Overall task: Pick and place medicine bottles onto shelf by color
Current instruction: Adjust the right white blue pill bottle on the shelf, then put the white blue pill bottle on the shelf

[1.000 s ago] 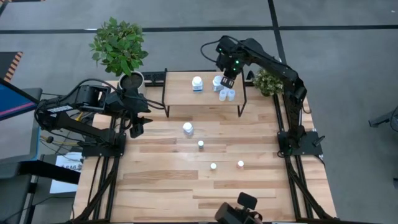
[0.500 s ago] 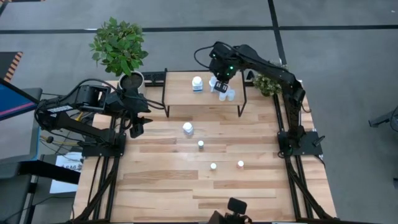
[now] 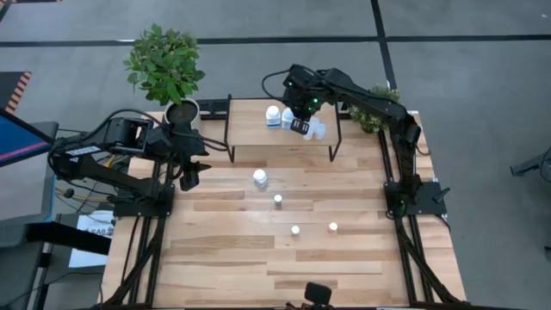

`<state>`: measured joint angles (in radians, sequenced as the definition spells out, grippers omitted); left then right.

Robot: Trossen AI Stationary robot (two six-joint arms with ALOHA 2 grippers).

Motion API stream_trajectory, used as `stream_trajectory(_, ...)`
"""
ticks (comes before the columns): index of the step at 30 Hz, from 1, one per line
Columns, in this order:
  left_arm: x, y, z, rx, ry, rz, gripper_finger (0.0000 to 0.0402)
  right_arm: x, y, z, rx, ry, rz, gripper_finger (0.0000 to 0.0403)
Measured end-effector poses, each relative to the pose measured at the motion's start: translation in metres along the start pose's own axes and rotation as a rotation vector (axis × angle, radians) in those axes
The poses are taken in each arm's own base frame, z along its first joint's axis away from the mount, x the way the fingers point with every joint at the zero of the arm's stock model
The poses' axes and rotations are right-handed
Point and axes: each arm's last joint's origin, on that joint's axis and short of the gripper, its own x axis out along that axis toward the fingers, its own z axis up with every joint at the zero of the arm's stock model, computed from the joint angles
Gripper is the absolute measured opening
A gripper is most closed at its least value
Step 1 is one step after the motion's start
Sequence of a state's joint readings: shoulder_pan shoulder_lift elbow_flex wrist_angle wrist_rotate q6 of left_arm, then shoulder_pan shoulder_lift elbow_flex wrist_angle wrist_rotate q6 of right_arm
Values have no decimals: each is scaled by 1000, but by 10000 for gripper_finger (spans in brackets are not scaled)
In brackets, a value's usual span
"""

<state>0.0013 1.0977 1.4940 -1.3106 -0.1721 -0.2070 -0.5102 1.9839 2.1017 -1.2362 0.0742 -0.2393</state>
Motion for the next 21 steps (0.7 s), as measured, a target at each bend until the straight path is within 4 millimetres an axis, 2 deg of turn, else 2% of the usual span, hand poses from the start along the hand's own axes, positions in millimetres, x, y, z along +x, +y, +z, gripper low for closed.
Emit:
stream_trajectory(8, 0, 0, 0, 0, 0, 0, 174, 0, -2, 6, 8, -58, -15, 71)
stream_trajectory(15, 0, 0, 0, -17, 0, 0, 174, -3, 0, -2, 36, 10, 0, 71)
stream_trajectory(18, 0, 0, 0, -20, 0, 0, 174, -14, 6, 1, 57, -10, 2, 71)
stream_trajectory(21, 0, 0, 0, -19, 0, 0, 174, -34, 17, 8, 32, -74, 7, 71)
